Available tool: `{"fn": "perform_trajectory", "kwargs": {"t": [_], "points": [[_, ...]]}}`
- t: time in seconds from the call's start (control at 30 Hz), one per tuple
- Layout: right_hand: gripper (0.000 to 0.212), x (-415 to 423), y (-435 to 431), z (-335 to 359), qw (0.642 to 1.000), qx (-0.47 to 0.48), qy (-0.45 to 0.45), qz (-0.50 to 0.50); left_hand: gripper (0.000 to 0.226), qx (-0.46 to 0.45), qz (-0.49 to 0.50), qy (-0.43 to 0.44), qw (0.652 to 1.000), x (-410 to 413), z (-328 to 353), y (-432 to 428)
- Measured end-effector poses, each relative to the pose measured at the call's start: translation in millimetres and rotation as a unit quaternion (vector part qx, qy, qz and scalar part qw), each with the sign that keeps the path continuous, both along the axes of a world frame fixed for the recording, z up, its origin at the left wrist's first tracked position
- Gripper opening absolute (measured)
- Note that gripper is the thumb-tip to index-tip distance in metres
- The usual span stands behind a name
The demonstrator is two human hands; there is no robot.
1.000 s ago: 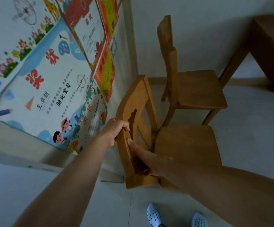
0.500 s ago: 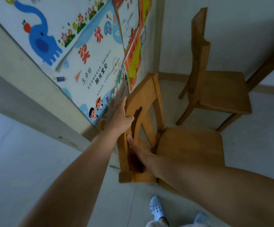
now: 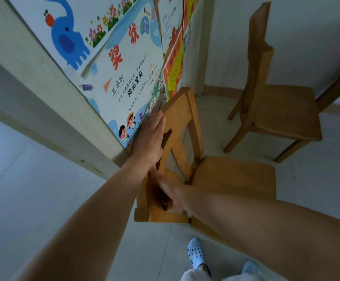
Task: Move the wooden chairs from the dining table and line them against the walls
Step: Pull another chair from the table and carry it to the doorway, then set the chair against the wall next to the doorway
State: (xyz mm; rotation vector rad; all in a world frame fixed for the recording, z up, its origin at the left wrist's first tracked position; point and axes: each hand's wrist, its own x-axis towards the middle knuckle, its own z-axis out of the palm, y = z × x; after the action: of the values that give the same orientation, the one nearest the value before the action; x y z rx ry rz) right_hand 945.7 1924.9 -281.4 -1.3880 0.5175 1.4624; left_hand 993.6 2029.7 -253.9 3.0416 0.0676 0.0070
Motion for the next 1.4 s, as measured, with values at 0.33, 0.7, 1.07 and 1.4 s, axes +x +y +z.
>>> {"fn": "perform_trajectory", "kwargs": {"t": [0.33,0.7,1.07,1.4], "points": [[0.06,26.5,-5.5,24.2,0.982,-0.051,-0.175,0.057,0.079,-0.026,0.024,-0.018,0.999,-1.2,3.3,-9.8],[0.041,55.5,-72.3,20.9,0.971,-0.067,-0.226,0.022,0.044,-0.226,-0.006,-0.013,0.974,9.9,4.4,-49.8],[0.033,165.2,-210.3,31.9,0.953,-0.109,-0.268,-0.091,0.035,-0.37,-0.048,0.049,0.926,115.2,14.2,-165.6],[0.034,323.5,-313.1,51.9,0.942,-0.111,-0.301,-0.1,0.039,-0.494,0.113,0.035,0.861,261.1,25.1,-259.3]]}}
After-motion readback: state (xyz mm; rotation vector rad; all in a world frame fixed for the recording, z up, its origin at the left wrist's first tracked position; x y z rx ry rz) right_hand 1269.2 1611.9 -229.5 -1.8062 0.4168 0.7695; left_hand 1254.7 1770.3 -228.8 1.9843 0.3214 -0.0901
